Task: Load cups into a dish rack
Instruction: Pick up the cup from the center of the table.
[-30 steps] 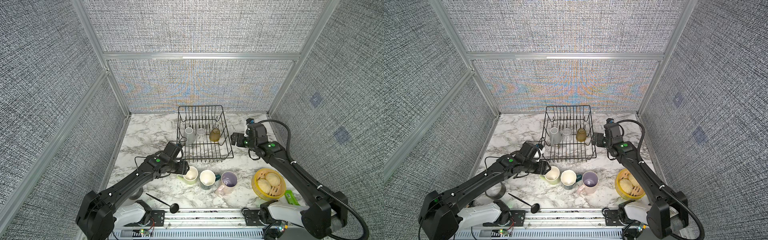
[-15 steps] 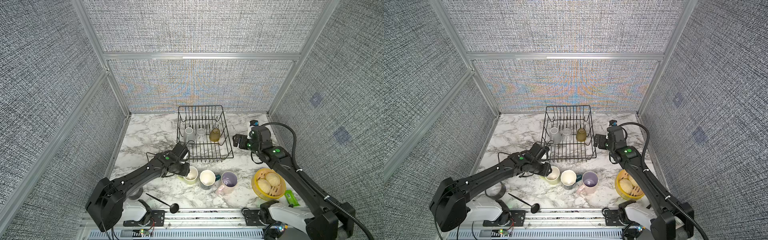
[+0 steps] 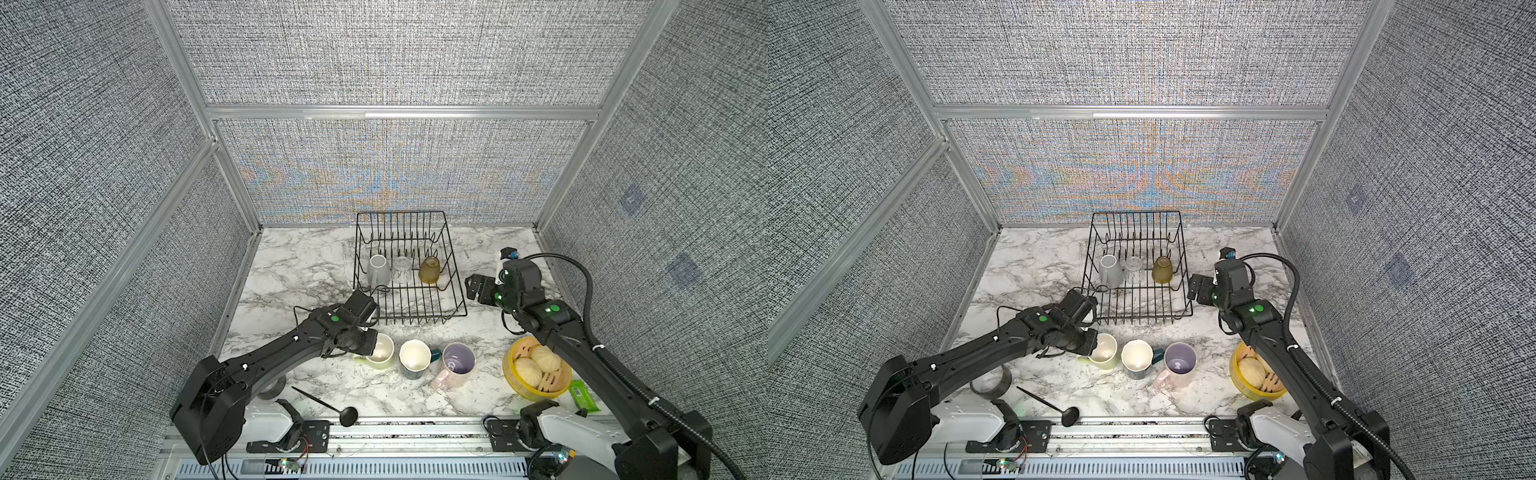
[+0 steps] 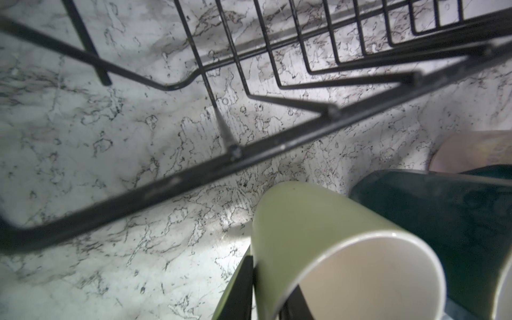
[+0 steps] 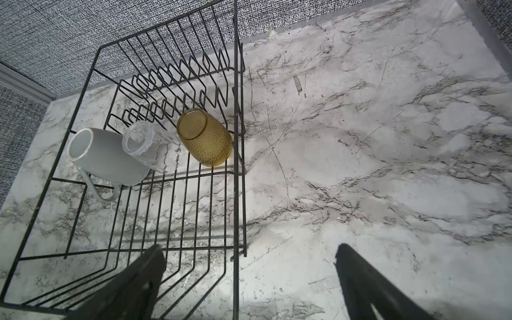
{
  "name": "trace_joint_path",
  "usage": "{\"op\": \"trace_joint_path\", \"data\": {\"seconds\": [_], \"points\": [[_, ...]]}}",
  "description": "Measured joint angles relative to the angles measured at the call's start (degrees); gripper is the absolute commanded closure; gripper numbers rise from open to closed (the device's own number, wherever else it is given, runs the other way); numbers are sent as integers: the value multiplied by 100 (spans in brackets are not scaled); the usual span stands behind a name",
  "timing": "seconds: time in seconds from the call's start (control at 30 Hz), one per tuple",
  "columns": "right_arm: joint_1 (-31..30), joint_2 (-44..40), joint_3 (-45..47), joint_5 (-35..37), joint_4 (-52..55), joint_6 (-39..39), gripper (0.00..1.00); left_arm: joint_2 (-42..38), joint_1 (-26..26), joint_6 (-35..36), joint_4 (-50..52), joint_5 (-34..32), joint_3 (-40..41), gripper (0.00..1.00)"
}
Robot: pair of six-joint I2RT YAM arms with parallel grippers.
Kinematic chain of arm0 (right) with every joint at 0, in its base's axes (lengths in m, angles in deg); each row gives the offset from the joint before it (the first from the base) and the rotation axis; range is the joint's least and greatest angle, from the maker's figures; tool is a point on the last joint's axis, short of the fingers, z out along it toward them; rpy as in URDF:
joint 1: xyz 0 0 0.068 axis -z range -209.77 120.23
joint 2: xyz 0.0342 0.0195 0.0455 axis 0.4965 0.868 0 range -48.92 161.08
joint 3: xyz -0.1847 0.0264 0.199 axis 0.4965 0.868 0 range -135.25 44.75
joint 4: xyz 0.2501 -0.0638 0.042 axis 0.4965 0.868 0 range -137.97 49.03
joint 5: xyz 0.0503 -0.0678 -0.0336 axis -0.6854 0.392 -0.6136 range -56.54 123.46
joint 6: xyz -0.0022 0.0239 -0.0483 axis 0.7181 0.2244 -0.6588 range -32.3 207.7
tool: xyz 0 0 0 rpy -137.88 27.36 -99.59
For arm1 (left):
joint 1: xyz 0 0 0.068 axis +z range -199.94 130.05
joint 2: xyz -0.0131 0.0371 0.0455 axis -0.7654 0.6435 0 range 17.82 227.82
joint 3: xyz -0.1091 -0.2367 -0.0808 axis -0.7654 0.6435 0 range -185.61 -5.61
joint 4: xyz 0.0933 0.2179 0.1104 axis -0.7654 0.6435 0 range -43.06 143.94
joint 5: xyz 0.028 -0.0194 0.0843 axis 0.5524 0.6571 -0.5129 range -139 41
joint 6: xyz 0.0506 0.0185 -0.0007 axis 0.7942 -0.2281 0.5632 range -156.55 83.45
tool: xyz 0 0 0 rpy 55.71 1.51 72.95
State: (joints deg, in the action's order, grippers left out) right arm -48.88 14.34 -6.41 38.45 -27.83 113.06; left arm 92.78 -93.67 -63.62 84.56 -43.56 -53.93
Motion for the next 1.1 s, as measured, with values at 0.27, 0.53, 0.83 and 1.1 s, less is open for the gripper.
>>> {"op": "trace_joint_path", "data": {"seconds": [0.27, 0.53, 0.83, 1.1], "points": [[0, 160, 22, -411, -352, 317, 4, -289, 0, -282, 160, 33, 214, 100], [-17, -162, 223, -1108, -717, 219, 4, -1246, 2, -472, 743, -144, -682, 100], [-31, -306, 452, -2931, -1711, 684, 3, -2035, 282, -522, 586, -175, -1117, 100], [-37, -332, 1283, -3893, -3558, 1353, 1, -1698, 944, -1180, -577, 1058, -1213, 100]]}}
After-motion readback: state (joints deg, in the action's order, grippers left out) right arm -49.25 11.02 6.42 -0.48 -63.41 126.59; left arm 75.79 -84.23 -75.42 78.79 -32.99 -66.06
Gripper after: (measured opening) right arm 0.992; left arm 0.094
